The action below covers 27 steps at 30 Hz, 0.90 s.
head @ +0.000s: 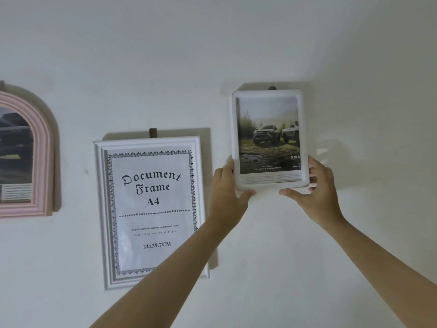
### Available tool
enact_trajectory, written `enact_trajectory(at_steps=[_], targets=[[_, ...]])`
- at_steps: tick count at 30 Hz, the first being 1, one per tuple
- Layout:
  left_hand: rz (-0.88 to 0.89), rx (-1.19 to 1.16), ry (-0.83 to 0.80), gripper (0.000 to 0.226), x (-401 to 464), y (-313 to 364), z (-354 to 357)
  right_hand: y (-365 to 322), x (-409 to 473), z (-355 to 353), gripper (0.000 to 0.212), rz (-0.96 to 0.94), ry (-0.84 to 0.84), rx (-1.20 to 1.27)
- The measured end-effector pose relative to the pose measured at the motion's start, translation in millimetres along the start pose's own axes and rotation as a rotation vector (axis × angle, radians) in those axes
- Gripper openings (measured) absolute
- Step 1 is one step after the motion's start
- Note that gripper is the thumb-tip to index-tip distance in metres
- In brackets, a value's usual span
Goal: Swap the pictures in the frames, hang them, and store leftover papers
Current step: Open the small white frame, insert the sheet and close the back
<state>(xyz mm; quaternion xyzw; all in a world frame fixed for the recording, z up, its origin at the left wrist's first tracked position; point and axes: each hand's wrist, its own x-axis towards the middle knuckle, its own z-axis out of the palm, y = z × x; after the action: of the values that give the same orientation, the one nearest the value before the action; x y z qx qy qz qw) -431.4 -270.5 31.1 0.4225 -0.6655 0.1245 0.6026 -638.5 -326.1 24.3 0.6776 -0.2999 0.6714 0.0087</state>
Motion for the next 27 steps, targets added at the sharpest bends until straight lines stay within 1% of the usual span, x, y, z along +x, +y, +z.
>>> enact_trajectory(at_steps=[5,8,10,13,17,19,21,24,27], targets=[[-0.047,-0.05,-0.013,0.082,-28,3,-48,-42,-20,-2,0.102,0.067,-0.162,0.157],[-0.157,-0.113,-0.06,0.085,-61,3,-87,-72,-50,-3,0.099,0.103,-0.238,0.291],[-0.225,-0.127,-0.109,0.088,-89,3,-115,-91,-76,-1,0.09,0.144,-0.257,0.399],[-0.329,-0.129,-0.18,0.09,-141,3,-152,-118,-125,2,0.07,0.188,-0.222,0.556],[-0.461,-0.154,-0.237,0.092,-220,3,-186,-142,-203,9,0.06,0.286,-0.213,0.701],[-0.542,-0.15,-0.261,0.093,-257,0,-197,-152,-239,15,0.055,0.356,-0.207,0.73],[-0.626,-0.137,-0.287,0.093,-292,-5,-206,-161,-272,23,0.049,0.442,-0.163,0.737],[-0.736,-0.115,-0.336,0.089,-337,-11,-216,-168,-318,36,0.043,0.547,-0.092,0.672],[-0.845,-0.054,-0.402,0.087,-372,-13,-223,-173,-356,46,0.039,0.602,-0.091,0.594]])
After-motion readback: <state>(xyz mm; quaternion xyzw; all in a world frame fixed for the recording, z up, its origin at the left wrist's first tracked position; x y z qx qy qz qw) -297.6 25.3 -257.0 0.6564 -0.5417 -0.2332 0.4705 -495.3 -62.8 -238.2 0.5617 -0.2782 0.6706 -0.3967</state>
